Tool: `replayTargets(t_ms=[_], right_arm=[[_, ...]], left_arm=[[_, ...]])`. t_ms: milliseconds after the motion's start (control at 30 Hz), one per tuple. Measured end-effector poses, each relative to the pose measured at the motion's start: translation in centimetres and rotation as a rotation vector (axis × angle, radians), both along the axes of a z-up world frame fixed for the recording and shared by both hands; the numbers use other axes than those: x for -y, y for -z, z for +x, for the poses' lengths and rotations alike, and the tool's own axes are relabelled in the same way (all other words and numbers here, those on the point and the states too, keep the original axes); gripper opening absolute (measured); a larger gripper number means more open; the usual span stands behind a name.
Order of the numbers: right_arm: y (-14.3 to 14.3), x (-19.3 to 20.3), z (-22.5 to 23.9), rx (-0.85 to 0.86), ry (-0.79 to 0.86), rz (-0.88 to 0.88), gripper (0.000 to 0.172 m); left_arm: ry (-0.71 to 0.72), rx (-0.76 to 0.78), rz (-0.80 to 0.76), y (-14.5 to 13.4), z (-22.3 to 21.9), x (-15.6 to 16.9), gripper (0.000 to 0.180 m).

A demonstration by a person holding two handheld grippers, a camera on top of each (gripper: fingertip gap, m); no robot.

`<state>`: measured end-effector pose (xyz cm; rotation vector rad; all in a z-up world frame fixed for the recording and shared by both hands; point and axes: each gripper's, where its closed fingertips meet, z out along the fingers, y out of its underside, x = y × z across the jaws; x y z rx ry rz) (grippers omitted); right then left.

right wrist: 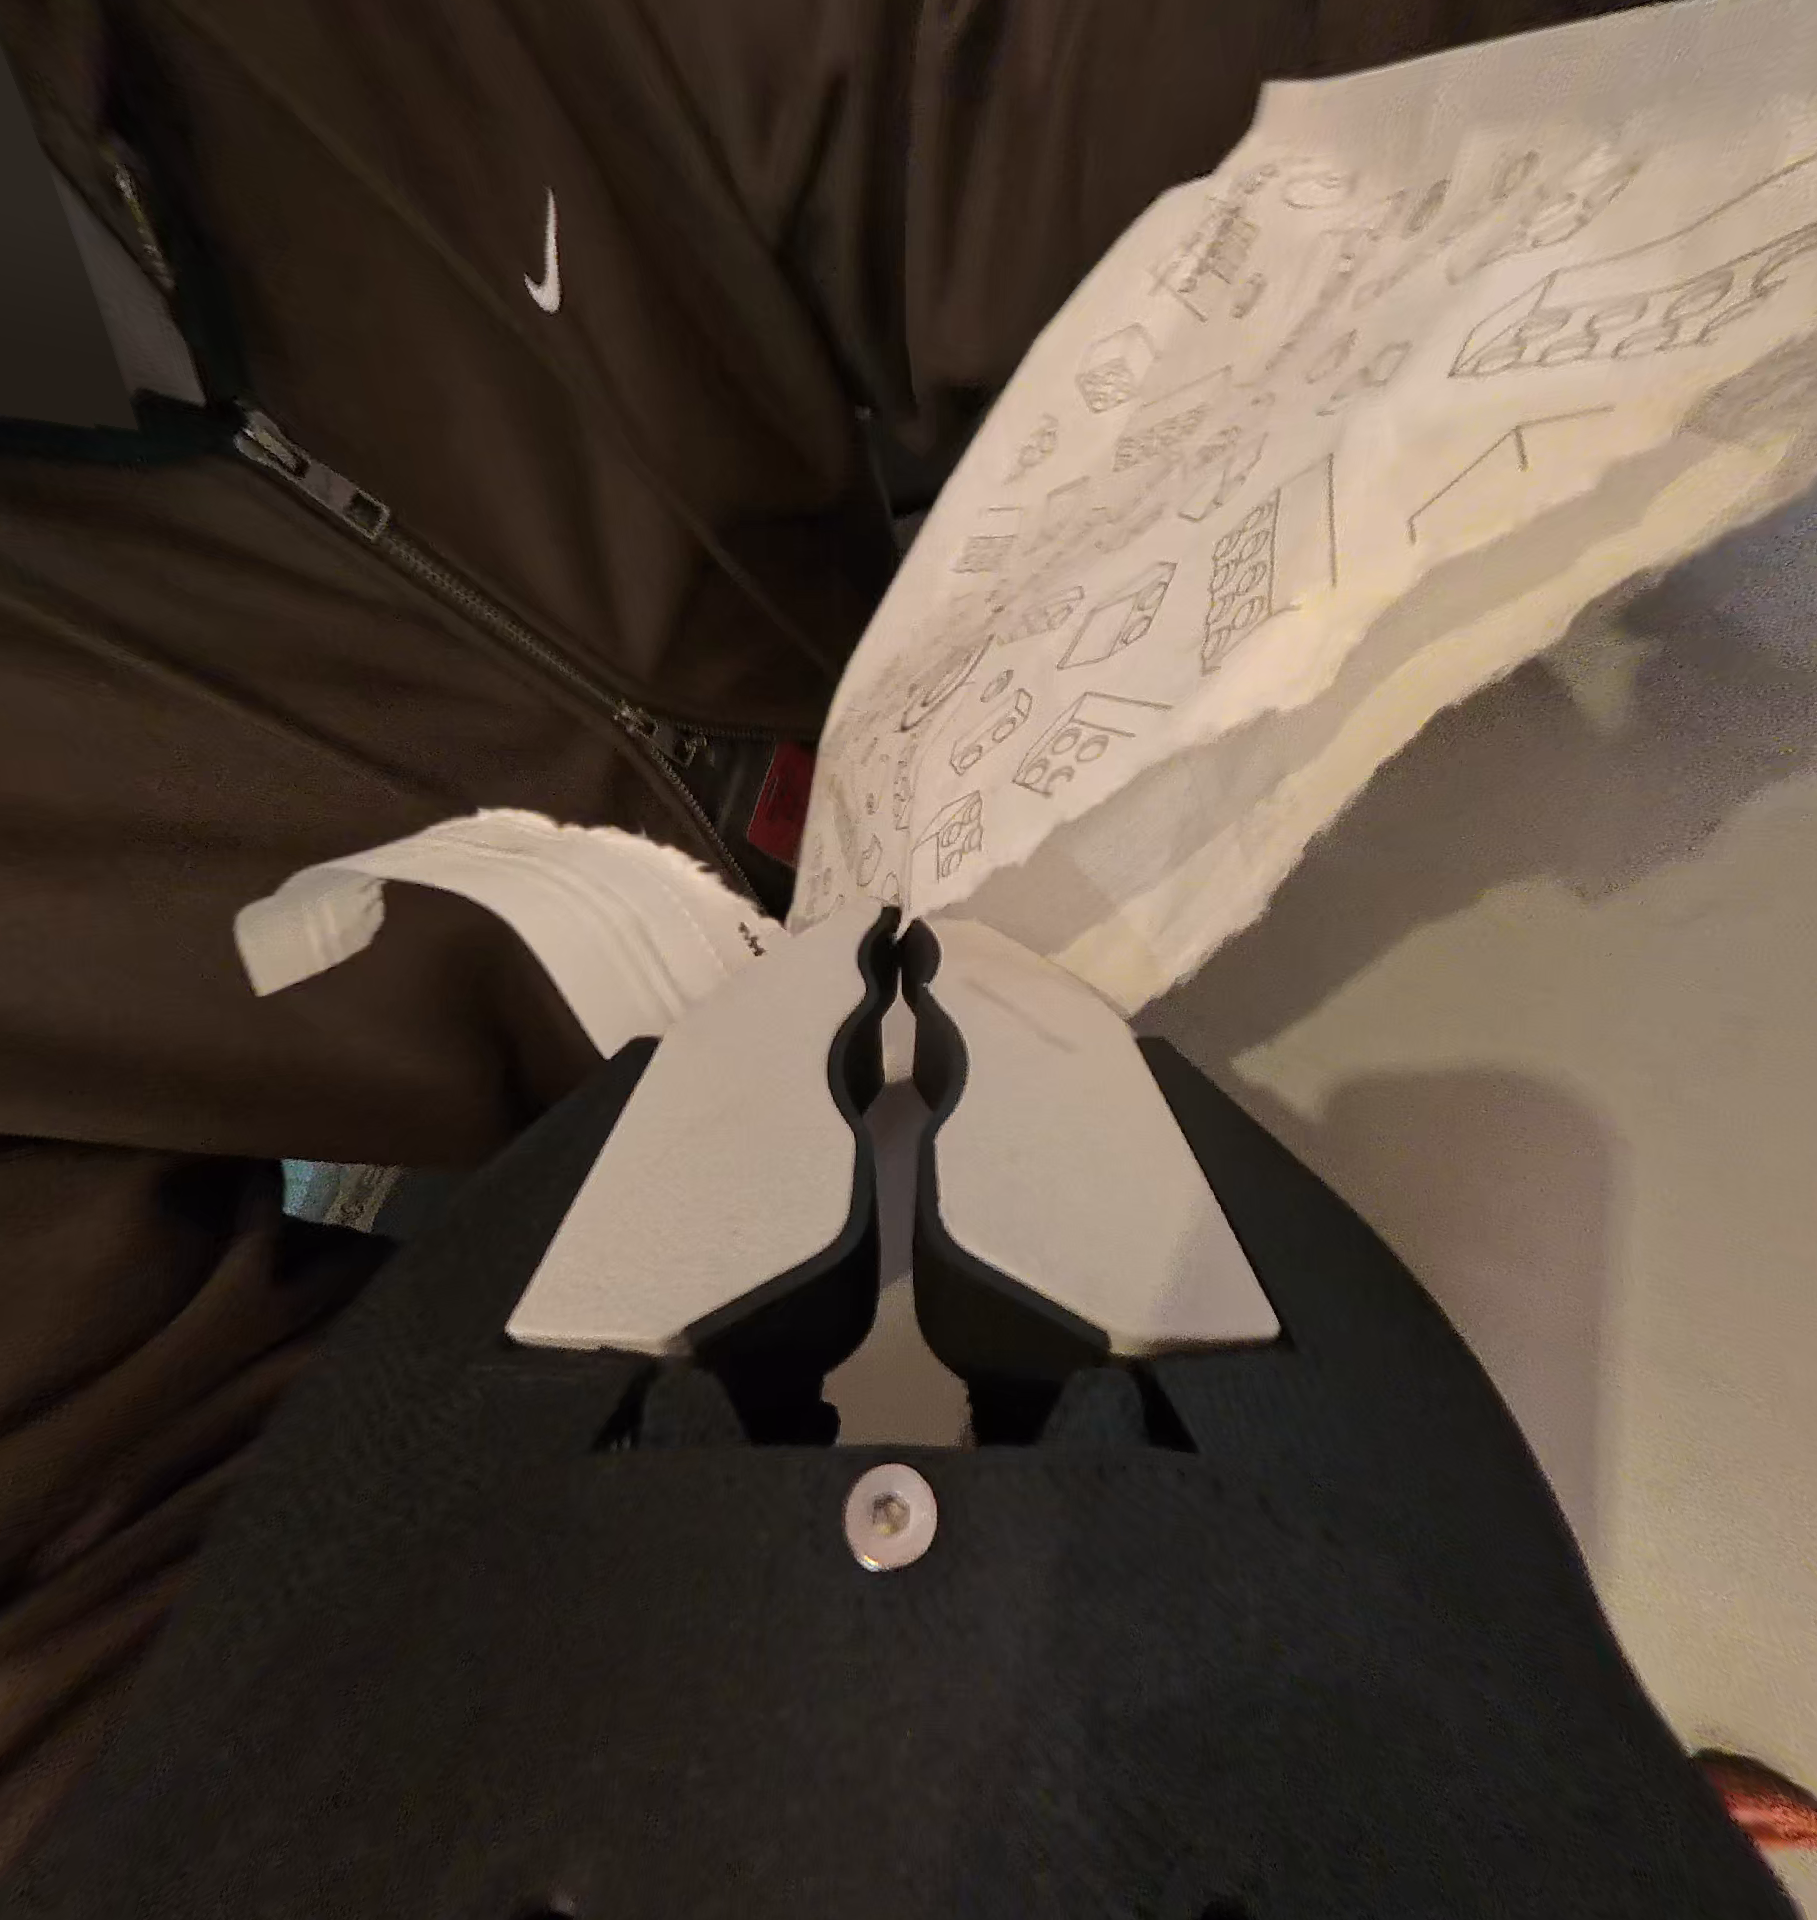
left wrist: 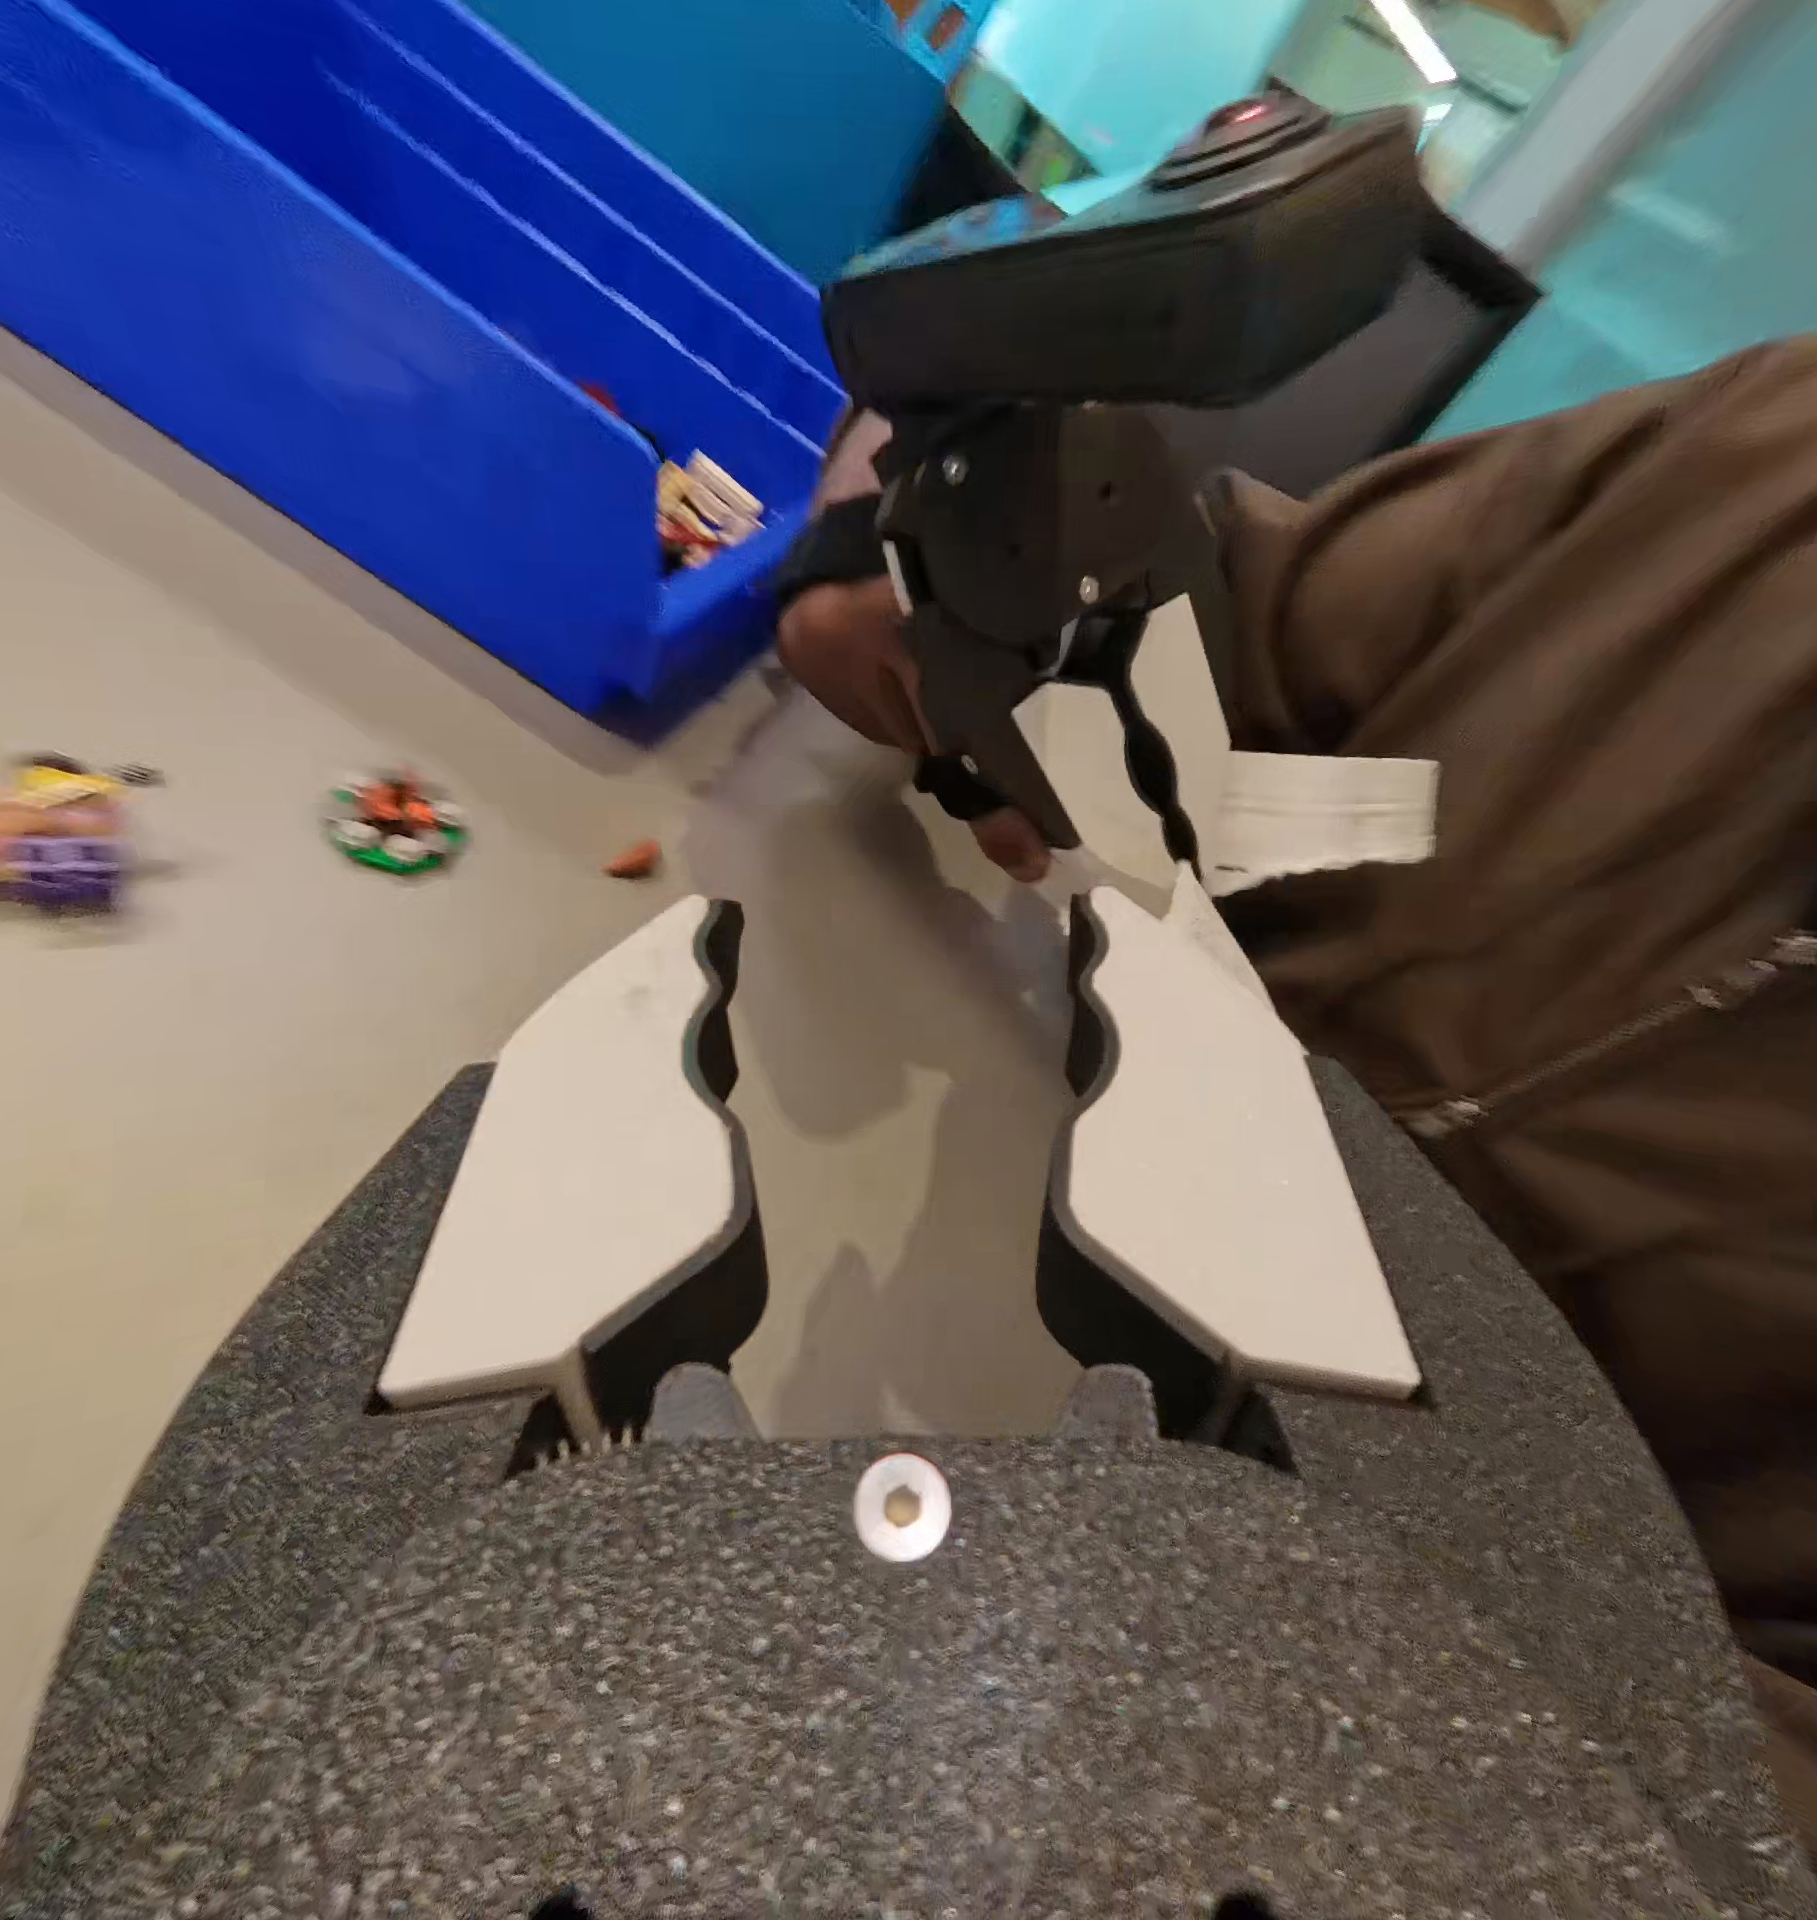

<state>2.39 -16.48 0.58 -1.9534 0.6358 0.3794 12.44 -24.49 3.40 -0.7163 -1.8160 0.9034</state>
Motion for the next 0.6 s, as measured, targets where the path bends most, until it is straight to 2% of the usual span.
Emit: replayTargets(t_ms=[100, 233, 367, 467, 600], right_arm=[[0.3, -0.2, -0.7, 0.005, -0.044, -0.048, 0.0], [-0.3, -0.7, -0.5, 0.042, -0.078, -0.093, 0.0], [-0.4, -0.7, 0.1, 0.051, -0.079, -0.132, 0.0], [0.1, -0.3, 0.4, 0.038, -0.066, -0.163, 0.0], [0.6, 0.2, 0.4, 0.026, -0.07, -0.212, 0.0]], left_arm=[[0.114, -0.082, 0.114, 0.9, -0.7, 0.3, 0.055], [0.249, -0.063, 0.231, 1.7, -1.8, -0.2, 0.039], [0.435, -0.006, 0.251, 1.9, -3.9, -2.9, 0.038], [0.503, 0.03, 0.25, 2.0, -4.4, -4.2, 0.038], [0.572, 0.094, 0.299, 3.7, -4.5, -5.8, 0.035]])
